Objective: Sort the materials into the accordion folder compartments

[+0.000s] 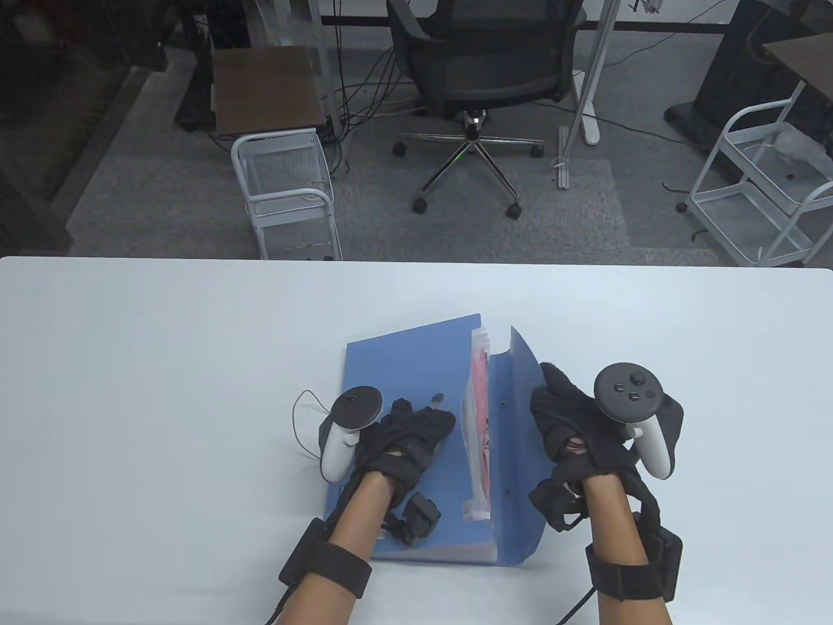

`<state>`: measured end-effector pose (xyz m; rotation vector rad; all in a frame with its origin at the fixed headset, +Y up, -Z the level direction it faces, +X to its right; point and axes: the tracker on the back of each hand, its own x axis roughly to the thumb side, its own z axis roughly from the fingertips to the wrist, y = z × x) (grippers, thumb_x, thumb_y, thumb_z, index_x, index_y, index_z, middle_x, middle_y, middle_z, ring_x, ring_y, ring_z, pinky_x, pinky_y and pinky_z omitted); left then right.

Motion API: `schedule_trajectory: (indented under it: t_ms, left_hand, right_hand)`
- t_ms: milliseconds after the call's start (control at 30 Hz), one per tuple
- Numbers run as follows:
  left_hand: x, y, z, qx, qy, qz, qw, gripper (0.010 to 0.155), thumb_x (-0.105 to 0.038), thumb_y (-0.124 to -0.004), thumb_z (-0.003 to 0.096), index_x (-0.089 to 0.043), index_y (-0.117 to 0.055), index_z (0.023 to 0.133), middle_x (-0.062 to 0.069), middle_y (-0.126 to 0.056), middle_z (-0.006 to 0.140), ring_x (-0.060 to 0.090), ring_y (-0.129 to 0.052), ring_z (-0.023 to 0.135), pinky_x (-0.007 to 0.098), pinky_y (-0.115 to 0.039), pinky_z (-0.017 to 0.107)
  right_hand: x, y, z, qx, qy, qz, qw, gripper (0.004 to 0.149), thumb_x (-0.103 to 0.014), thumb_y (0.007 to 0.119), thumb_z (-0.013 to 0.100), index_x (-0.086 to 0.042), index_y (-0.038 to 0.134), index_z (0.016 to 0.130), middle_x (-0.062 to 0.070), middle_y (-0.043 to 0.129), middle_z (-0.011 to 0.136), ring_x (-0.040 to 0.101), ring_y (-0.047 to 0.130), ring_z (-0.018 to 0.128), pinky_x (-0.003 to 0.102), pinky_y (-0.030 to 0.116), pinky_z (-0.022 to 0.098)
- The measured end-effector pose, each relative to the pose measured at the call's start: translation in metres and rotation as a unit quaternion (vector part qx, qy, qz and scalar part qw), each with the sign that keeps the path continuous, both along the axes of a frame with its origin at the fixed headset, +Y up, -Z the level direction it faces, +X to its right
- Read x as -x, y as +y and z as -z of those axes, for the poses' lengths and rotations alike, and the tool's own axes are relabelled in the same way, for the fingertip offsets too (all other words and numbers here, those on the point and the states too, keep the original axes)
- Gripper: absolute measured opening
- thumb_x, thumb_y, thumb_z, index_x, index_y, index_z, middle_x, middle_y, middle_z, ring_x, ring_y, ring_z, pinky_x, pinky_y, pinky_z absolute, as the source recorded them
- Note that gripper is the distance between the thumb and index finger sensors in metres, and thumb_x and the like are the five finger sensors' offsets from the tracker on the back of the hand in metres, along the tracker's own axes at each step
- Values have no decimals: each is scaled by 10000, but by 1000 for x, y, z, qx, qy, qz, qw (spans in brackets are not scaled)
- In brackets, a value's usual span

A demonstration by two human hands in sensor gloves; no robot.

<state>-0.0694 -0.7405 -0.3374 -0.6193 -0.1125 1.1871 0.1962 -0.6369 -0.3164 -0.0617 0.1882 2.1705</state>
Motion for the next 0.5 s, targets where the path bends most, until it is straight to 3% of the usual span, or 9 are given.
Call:
schedule_trajectory:
  t_ms: [100,267,400,500]
  left_hand:
    - [-14,-1,1,-17,5,108,994,522,-367,-555,686,-27,-520,1080,313,216,1064,562,216,844,671,-43,512]
    - [-37,-7,2,-39,-9,308,951,543,-339,-658,657,-49,-529,1097,320,80,1126,593,52,938,700,-182,600]
    - [-45,-6,2,-53,-10,380,924,759,-342,-776,627,-65,-326,1172,322,-17,1167,603,-63,995,704,-276,659]
    - [-44,-4,4,-58,-22,413,909,811,-394,-798,619,-69,-308,1177,300,-63,1190,586,-129,1024,684,-339,693]
  right_hand:
    - [-3,0,0,4,4,10,1000,535,-285,662,638,-52,511,1095,264,788,979,483,1012,506,400,921,280]
    - [-5,-1,1,5,7,18,1000,536,-283,663,638,-49,510,1095,266,789,978,484,1012,506,399,921,280]
    - [-7,-2,0,4,5,22,1000,536,-285,662,638,-49,511,1094,265,788,978,479,1013,507,397,921,281]
    - [-8,-2,0,5,6,28,1000,538,-289,661,639,-48,508,1095,265,788,979,480,1012,509,396,921,282]
